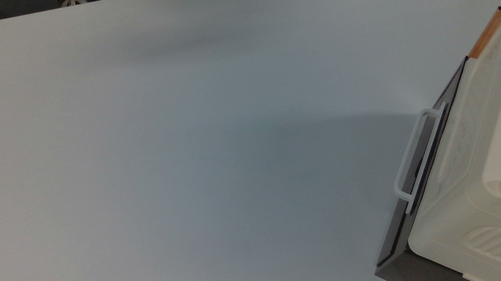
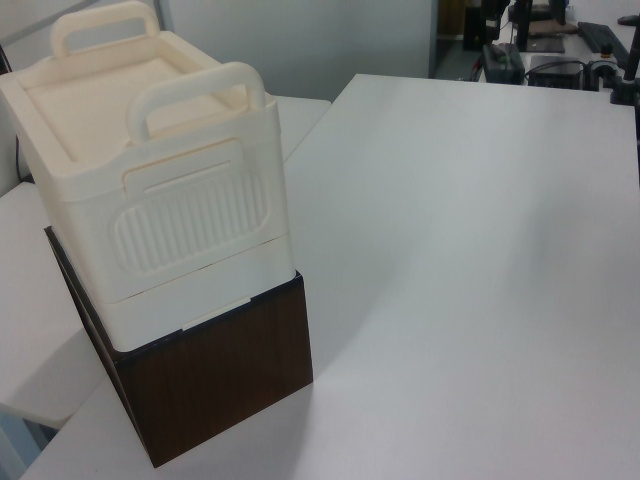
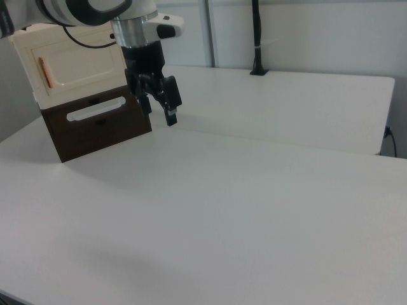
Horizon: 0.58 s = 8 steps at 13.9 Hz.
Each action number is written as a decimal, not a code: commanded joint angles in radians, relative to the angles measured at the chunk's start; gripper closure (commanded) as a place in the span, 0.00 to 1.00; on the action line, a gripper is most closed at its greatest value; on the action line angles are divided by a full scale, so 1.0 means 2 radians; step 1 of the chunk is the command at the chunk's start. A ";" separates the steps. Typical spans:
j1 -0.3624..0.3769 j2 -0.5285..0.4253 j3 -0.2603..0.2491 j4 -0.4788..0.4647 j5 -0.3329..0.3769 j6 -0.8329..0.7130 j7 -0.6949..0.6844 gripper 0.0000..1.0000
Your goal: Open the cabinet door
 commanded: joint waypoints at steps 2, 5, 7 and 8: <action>0.012 0.020 0.003 -0.001 -0.043 -0.007 -0.021 0.00; 0.014 0.020 0.002 0.007 -0.035 -0.008 -0.022 0.00; 0.013 0.020 0.000 0.013 -0.027 -0.008 -0.021 0.00; 0.013 0.020 -0.001 0.013 -0.014 -0.011 -0.022 0.00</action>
